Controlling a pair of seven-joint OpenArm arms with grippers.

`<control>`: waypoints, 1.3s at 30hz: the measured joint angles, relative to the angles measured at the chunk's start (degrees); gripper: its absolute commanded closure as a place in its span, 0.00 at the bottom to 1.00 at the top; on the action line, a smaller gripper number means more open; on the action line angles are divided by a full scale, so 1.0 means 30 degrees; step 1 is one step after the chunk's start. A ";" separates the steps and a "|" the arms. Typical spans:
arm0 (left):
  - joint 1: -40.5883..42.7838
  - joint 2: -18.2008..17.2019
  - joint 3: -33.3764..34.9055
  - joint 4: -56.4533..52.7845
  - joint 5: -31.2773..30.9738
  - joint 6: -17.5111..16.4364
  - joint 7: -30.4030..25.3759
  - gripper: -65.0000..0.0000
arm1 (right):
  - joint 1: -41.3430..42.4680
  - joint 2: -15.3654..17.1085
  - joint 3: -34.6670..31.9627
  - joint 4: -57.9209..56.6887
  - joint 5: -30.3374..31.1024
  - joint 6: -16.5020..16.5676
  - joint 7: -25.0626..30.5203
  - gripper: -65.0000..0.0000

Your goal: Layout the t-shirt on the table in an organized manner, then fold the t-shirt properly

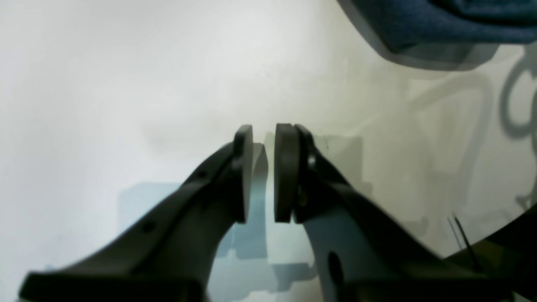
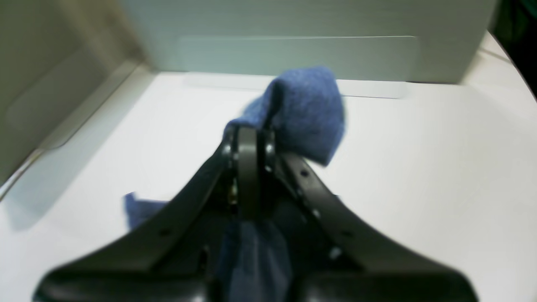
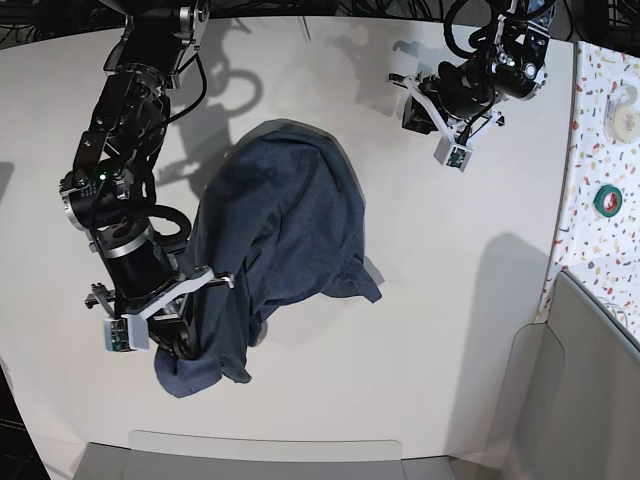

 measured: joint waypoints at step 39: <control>-0.0066 -0.0015 0.0000 -0.0284 0.0022 0.0007 0.0015 0.85 | 0.5406 -0.2900 -0.5238 -0.9202 0.0284 0.0015 0.0226 1.00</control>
